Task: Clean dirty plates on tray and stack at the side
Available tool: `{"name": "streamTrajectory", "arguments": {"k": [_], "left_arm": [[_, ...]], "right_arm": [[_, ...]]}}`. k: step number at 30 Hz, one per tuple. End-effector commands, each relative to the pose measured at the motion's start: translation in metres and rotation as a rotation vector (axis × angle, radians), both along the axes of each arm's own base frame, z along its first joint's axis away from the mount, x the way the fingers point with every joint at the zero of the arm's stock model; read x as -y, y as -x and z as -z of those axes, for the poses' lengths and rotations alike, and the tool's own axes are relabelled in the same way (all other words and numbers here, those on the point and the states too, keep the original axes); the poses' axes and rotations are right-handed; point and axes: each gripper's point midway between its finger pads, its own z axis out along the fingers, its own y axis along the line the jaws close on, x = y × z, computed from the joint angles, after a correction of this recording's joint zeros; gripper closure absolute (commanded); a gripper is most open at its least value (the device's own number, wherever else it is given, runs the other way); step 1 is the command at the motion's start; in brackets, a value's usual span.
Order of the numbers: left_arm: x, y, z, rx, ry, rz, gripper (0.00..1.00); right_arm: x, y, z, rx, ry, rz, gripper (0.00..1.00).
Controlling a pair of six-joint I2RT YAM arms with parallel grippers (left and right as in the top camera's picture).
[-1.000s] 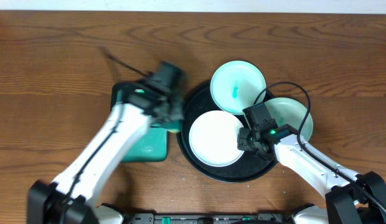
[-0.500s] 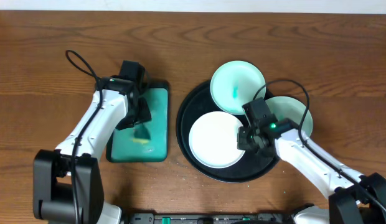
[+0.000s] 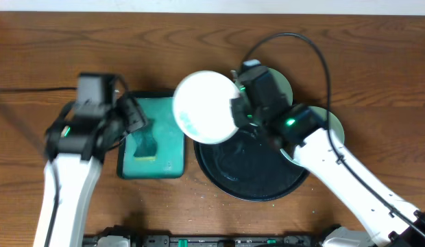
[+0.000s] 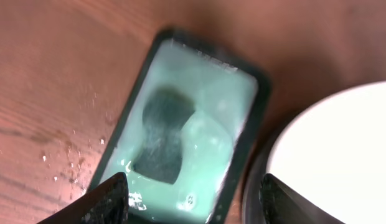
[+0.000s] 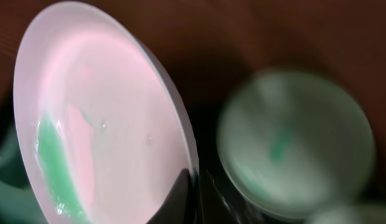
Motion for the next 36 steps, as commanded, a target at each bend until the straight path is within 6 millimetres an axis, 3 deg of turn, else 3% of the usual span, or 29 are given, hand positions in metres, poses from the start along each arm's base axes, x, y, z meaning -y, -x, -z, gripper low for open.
{"name": "streamTrajectory", "arguments": {"k": [1, 5, 8, 13, 22, 29, 36], "left_arm": [[-0.003, 0.016, -0.047, 0.164, 0.005, 0.005, 0.32], [-0.004, 0.035, -0.075, 0.279, 0.011, 0.005, 0.31], [-0.005, 0.047, -0.088, 0.334, 0.014, 0.006, 0.31], [-0.005, 0.060, -0.090, 0.339, 0.015, 0.006, 0.30], [-0.006, 0.061, -0.087, 0.325, 0.013, 0.005, 0.30], [-0.007, 0.061, -0.087, 0.324, 0.008, 0.001, 0.30], [-0.007, 0.061, -0.087, 0.324, 0.008, 0.001, 0.30]], "right_arm": [[-0.034, -0.008, -0.019, 0.179, 0.074, -0.068, 0.99], [-0.075, -0.021, -0.012, 0.317, 0.141, -0.139, 0.99], [-0.091, -0.027, -0.011, 0.409, 0.210, -0.149, 0.99], [-0.096, -0.026, -0.045, 0.562, 0.248, -0.069, 0.99], [-0.116, 0.003, -0.096, 0.731, 0.317, -0.201, 0.99], [-0.136, 0.024, -0.104, 0.834, 0.495, -0.372, 0.99], [-0.142, 0.031, -0.105, 0.844, 0.496, -0.392, 0.99]]}}
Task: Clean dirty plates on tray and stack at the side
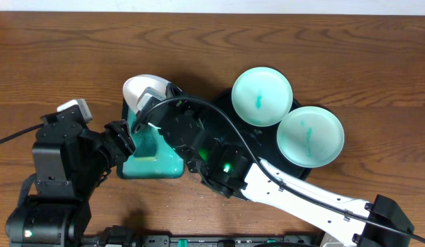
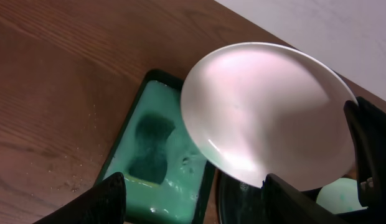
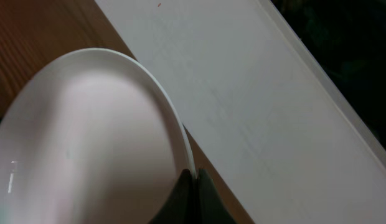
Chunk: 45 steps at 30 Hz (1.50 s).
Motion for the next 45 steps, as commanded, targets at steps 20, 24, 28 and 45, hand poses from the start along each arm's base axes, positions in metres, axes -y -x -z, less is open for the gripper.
{"name": "streamTrajectory", "arguments": {"k": [20, 24, 28, 45], "left_arm": [[-0.002, 0.000, -0.008, 0.020, -0.013, 0.001, 0.29], [-0.002, 0.000, -0.008, 0.020, -0.013, 0.001, 0.29], [-0.002, 0.000, -0.008, 0.020, -0.013, 0.002, 0.29], [-0.002, 0.000, -0.009, 0.022, -0.013, 0.001, 0.29]], "right_arm": [[0.005, 0.000, -0.027, 0.064, -0.039, 0.038, 0.99], [0.047, -0.030, -0.008, -0.076, -0.278, 0.256, 0.99], [0.097, -0.057, 0.045, -0.408, -0.543, 0.424, 0.99], [0.485, -0.036, 0.112, -0.850, -1.171, 1.293, 0.99]]}}
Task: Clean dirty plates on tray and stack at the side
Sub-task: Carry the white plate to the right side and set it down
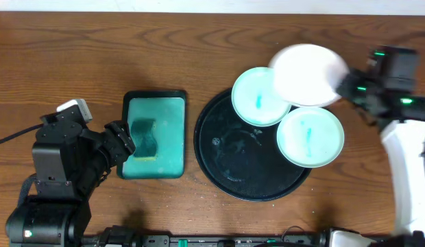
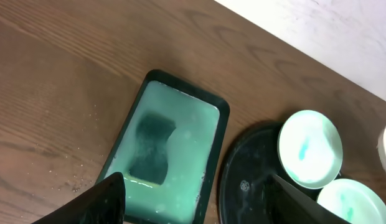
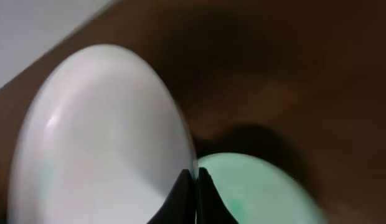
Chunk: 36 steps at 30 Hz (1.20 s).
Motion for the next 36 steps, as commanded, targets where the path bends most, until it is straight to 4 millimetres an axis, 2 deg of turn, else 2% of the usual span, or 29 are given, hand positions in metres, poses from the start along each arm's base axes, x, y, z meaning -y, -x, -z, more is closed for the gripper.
{"name": "streamTrajectory", "arguments": {"k": [1, 3, 6, 10, 13, 15, 16, 17, 21, 24, 26, 29, 35, 36], "left_arm": [[-0.001, 0.000, -0.009, 0.023, -0.011, 0.004, 0.29], [-0.001, -0.001, -0.009, 0.024, -0.011, 0.004, 0.29], [-0.001, -0.001, -0.009, 0.027, -0.010, 0.004, 0.28], [-0.001, -0.001, -0.009, 0.027, -0.010, 0.004, 0.28], [-0.001, -0.001, -0.010, 0.028, -0.010, 0.004, 0.29], [-0.001, -0.002, -0.010, 0.031, -0.010, 0.004, 0.28], [-0.001, -0.002, -0.011, 0.035, -0.010, 0.004, 0.29], [-0.001, -0.003, -0.012, 0.038, -0.010, 0.004, 0.29], [-0.001, -0.004, -0.013, 0.046, -0.009, 0.003, 0.28], [-0.001, -0.004, -0.013, 0.046, -0.009, 0.004, 0.28], [-0.001, -0.004, -0.013, 0.046, -0.009, 0.003, 0.28], [-0.001, -0.004, -0.013, 0.046, -0.009, 0.003, 0.28], [-0.001, -0.004, -0.013, 0.045, -0.009, 0.004, 0.28], [-0.001, -0.004, -0.013, 0.046, -0.009, 0.004, 0.28]], "right_arm": [[0.083, 0.030, 0.033, -0.131, -0.061, 0.268, 0.99], [0.115, 0.047, 0.053, -0.201, -0.078, 0.367, 0.99], [0.147, 0.066, 0.082, -0.284, -0.109, 0.469, 0.99], [0.165, 0.081, 0.116, -0.376, -0.141, 0.520, 0.99], [0.157, 0.085, 0.138, -0.450, -0.169, 0.454, 0.96], [0.146, 0.084, 0.145, -0.479, -0.188, 0.390, 0.83], [0.139, 0.081, 0.147, -0.478, -0.204, 0.348, 0.71], [0.128, 0.075, 0.145, -0.457, -0.232, 0.276, 0.61], [0.076, 0.043, 0.124, -0.283, -0.380, -0.049, 0.52], [0.045, 0.036, 0.108, -0.211, -0.442, -0.199, 0.48], [0.032, 0.040, 0.109, -0.244, -0.427, -0.253, 0.45], [0.024, 0.052, 0.124, -0.370, -0.327, -0.272, 0.42], [0.049, 0.075, 0.157, -0.634, 0.026, -0.023, 0.41], [0.051, 0.076, 0.161, -0.640, 0.058, 0.005, 0.45]]}}
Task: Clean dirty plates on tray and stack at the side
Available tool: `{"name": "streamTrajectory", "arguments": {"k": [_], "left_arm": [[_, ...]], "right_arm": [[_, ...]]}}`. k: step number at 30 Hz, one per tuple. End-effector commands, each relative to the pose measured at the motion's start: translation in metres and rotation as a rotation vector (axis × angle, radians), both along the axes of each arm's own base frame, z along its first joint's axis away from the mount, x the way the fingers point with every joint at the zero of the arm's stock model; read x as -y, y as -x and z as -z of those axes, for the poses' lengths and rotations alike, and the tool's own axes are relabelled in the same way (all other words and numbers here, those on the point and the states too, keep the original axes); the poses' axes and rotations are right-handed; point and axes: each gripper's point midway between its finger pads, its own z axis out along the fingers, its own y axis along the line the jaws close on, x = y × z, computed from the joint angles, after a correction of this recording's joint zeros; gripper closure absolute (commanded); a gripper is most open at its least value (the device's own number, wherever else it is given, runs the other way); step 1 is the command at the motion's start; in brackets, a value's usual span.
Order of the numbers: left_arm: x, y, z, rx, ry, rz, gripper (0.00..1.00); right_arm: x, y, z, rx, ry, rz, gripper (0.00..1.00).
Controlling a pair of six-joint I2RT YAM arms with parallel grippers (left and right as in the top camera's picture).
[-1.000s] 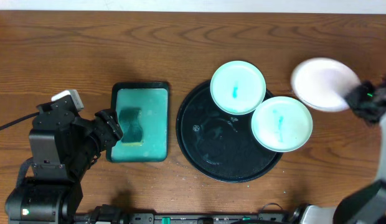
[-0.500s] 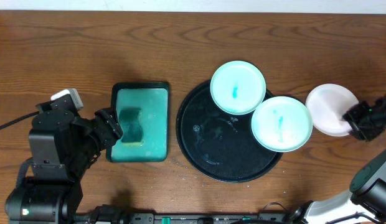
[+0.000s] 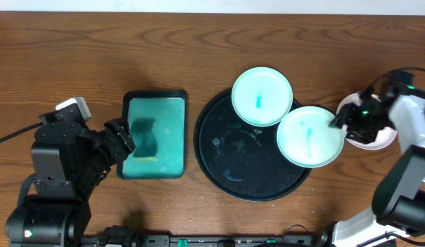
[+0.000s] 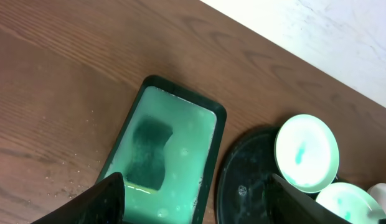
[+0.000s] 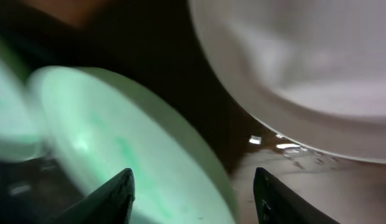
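Observation:
Two green-smeared plates (image 3: 262, 96) (image 3: 310, 136) lie on the round black tray (image 3: 233, 165), at its upper right. To the right of the tray a clean white plate (image 3: 377, 140) rests on the table. My right gripper (image 3: 344, 121) hovers open at that plate's left rim, beside the nearer smeared plate (image 5: 118, 149); the white plate (image 5: 305, 62) fills the upper right of the right wrist view. My left gripper (image 4: 196, 199) stands open and empty above the green basin (image 4: 202, 155).
The basin (image 3: 173, 140) of soapy green water holds a dark sponge (image 3: 144, 137), left of the tray. Wet specks dot the wood (image 4: 68, 180) left of the basin. A pale wall edge (image 4: 342, 31) runs along the table's far side.
My right gripper was shut on the white plate's rim, held above the tray's upper right. Now the plate rests on the table right of the tray and the gripper is open. Left arm unchanged.
My right gripper first held a white plate with a green smear over the tray's left side. Then the plate was over the basin, looking clean. Then it was at the table's right, and now it lies there, let go.

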Motion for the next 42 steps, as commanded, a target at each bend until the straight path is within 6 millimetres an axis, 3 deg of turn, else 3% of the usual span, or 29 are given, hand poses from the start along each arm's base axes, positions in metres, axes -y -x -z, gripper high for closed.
{"name": "streamTrajectory", "arguments": {"k": [1, 3, 4, 8, 13, 18, 22, 23, 26, 27, 31, 36, 39, 42], "left_arm": [[-0.001, 0.000, -0.009, 0.024, -0.010, 0.004, 0.29], [-0.001, 0.000, -0.009, 0.023, -0.010, 0.004, 0.29], [-0.001, 0.000, -0.009, 0.023, -0.010, 0.004, 0.29], [-0.001, 0.000, -0.009, 0.024, -0.010, 0.004, 0.29], [-0.001, 0.000, -0.008, 0.019, -0.011, 0.004, 0.29], [-0.001, -0.003, 0.002, -0.027, -0.013, 0.004, 0.28], [0.000, -0.008, 0.011, -0.071, -0.013, 0.007, 0.29], [0.002, -0.009, 0.013, -0.079, -0.008, 0.014, 0.28], [0.006, -0.010, 0.015, -0.093, 0.007, 0.032, 0.29], [0.007, -0.010, 0.015, -0.093, 0.011, 0.036, 0.29], [0.007, -0.010, 0.015, -0.092, 0.011, 0.036, 0.28], [0.007, -0.010, 0.015, -0.092, 0.011, 0.036, 0.28], [0.007, -0.010, 0.015, -0.093, 0.011, 0.036, 0.29], [0.007, -0.009, 0.017, -0.100, 0.011, 0.036, 0.29]], "right_arm": [[0.026, 0.015, 0.012, -0.083, 0.255, 0.107, 0.57], [0.013, 0.013, 0.018, -0.066, 0.217, 0.086, 0.91], [0.006, 0.012, 0.019, -0.063, 0.189, 0.076, 0.99], [-0.011, 0.016, 0.009, -0.067, 0.134, 0.022, 0.99], [-0.021, 0.026, -0.025, -0.025, 0.145, -0.026, 0.99], [-0.046, 0.030, -0.062, 0.086, 0.152, -0.105, 0.99], [-0.054, 0.025, -0.073, 0.135, 0.184, -0.107, 0.99], [-0.049, 0.021, -0.073, 0.142, 0.206, -0.061, 0.90], [-0.032, 0.004, -0.070, 0.175, 0.227, 0.076, 0.47], [-0.025, -0.002, -0.066, 0.179, 0.216, 0.146, 0.43], [-0.014, -0.020, -0.045, 0.162, 0.137, 0.311, 0.38], [-0.030, -0.048, -0.009, 0.148, -0.006, 0.329, 0.38], [-0.027, -0.056, 0.014, 0.121, -0.012, 0.381, 0.43], [-0.032, -0.064, 0.021, 0.131, -0.048, 0.375, 0.58]]}}
